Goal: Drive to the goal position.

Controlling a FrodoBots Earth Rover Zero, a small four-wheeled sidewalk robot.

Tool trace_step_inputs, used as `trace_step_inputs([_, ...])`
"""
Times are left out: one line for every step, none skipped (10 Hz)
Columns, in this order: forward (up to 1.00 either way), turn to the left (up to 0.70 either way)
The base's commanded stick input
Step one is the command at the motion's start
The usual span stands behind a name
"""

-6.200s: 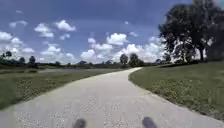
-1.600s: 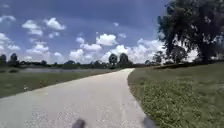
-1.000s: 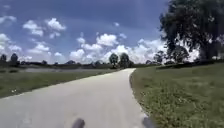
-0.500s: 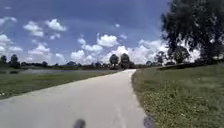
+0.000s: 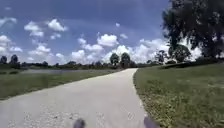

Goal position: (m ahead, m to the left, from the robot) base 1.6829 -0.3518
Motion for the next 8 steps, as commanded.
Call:
trace_step_inputs([0.7,0.0])
trace_step_inputs([0.7,0.0])
trace_step_inputs([0.7,0.0])
trace_step_inputs([0.7,0.0])
trace_step_inputs([0.7,0.0])
trace_step_inputs([0.7,0.0])
trace_step_inputs([0.7,0.0])
trace_step_inputs([0.7,0.0])
